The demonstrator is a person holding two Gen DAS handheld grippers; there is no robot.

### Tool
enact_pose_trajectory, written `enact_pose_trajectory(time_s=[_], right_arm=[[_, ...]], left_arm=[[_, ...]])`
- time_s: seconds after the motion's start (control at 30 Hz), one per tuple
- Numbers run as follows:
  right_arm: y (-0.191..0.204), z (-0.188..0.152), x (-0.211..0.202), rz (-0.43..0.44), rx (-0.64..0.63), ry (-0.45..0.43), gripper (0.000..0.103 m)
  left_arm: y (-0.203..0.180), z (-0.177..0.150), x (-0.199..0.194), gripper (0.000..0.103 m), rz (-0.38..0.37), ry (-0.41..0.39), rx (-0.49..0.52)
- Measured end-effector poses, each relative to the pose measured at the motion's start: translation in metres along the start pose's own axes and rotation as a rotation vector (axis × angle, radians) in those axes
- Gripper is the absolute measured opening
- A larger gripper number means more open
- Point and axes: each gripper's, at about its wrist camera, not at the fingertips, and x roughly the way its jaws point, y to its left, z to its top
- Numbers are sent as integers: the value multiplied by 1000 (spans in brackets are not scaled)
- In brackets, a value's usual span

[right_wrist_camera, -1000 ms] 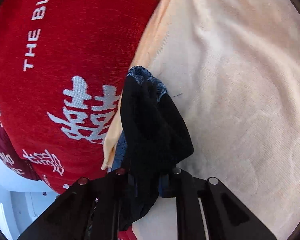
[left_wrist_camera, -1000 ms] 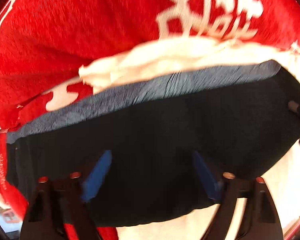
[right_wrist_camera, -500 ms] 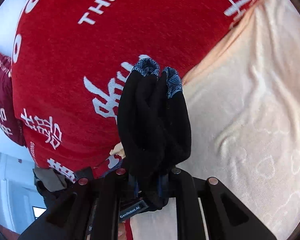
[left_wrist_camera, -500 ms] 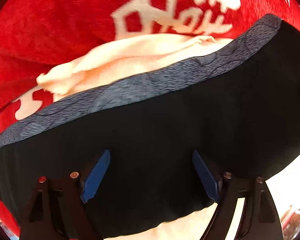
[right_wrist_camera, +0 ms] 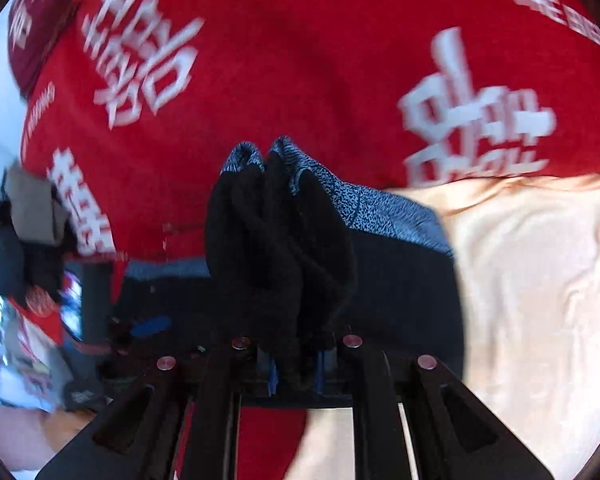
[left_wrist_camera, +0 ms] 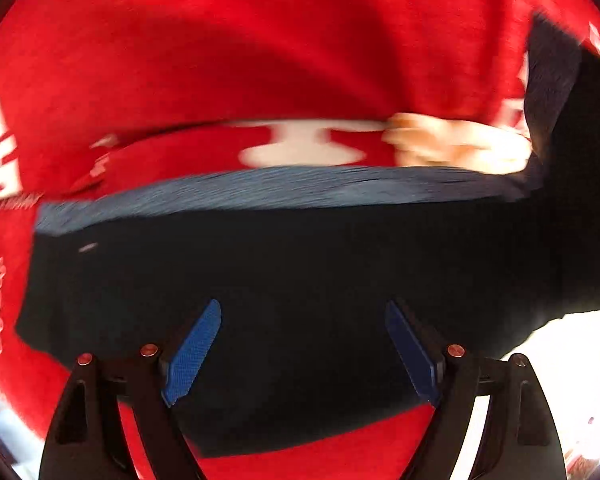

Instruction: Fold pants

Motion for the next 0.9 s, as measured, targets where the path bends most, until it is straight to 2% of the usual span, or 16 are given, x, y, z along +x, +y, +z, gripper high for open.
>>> enact_pose_trajectory(time_s=[0.07,0.13,0.2,0.23,0.3,0.37,0.43,0.5,0.57,0.63,0.77,0.9], right_arm=[[34,-14,38,-52,-61,59,16],[65,-31,76,-115,-126,113,25],[94,-51,111,-261,-244,164,28],[110,-63,123,-371,-344,175,30],[138,-84,130,-514,-538,165,38],[158,-95,118,-516,-624,136,40],[163,-94,95,-461,-598,120,46],[149,-78,75,-309,-433,134,50],[108,-64,55,-140,-186,149,50],[56,-55,47,-10,83,168,50],[-14,-65,53,144,511,173,50],[-54,-77,63,246,725,139,50]], left_arm=[[30,-7,1,86,30,8,-35],[63,-26,4,86,48,27,-78],[85,-40,6,86,59,41,-105],[94,-43,7,86,66,43,-111],[109,-48,11,86,77,45,-116],[123,-52,11,86,71,48,-131],[131,-54,8,86,55,48,-146],[133,-52,2,86,33,38,-143],[122,-44,2,86,-9,27,-122],[110,-38,-3,86,-73,27,-95],[73,-26,-10,86,-207,32,-51],[29,-19,4,85,-341,129,-36]])
